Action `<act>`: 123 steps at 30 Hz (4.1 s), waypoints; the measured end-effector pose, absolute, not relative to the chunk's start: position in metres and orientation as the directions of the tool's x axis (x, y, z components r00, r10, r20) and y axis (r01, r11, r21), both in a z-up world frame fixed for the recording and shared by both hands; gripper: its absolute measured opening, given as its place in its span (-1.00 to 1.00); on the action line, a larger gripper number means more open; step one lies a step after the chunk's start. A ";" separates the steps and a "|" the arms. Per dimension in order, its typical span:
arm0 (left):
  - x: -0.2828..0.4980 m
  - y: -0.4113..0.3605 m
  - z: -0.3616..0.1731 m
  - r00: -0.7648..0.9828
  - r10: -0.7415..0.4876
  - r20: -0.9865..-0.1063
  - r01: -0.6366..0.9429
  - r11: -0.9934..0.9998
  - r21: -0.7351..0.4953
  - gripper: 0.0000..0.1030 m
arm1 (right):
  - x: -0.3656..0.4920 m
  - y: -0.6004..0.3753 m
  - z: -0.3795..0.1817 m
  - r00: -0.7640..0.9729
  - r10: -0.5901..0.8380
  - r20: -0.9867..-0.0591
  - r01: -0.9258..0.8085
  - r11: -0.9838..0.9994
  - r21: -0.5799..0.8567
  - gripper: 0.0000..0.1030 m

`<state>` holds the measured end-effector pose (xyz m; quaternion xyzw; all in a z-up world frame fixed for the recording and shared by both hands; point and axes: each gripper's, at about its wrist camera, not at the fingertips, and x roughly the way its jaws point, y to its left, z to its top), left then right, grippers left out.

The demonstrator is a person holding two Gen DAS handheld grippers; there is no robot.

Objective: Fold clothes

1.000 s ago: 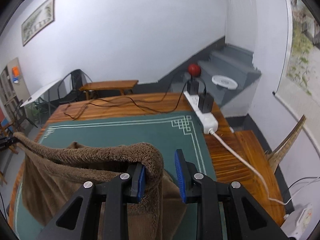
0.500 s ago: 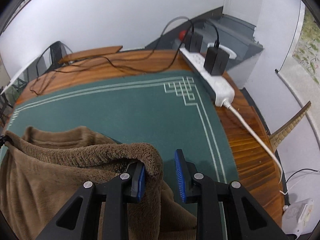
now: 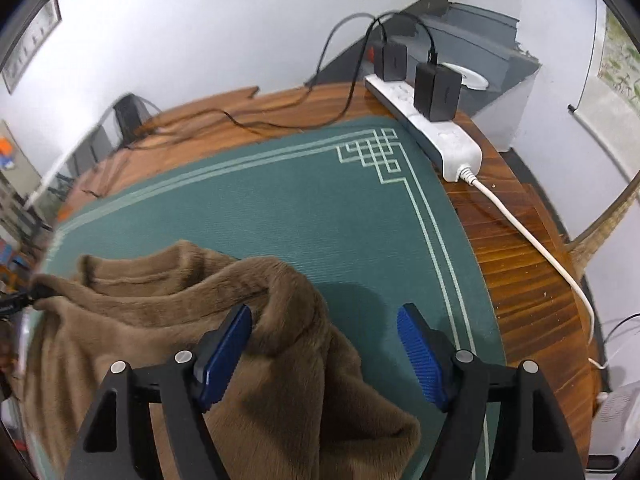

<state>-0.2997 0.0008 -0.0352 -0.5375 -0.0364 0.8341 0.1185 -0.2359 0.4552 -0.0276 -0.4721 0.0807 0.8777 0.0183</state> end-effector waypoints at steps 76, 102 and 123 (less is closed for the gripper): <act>-0.200 0.043 -0.057 -0.485 -0.062 -0.872 -0.180 -0.969 0.169 0.65 | -0.139 0.367 -0.064 -0.519 -0.124 -0.846 0.211 -0.977 0.013 0.42; -0.294 0.063 -0.075 -0.397 -0.095 -0.913 -0.100 -0.984 0.146 0.89 | -0.239 0.360 -0.072 -0.396 -0.059 -0.916 0.079 -0.996 0.030 0.54; -0.241 0.081 -0.016 -0.485 0.062 -0.872 -0.144 -0.989 0.009 1.00 | -0.103 0.469 -0.031 -0.542 -0.153 -0.826 -0.178 -0.940 0.291 0.72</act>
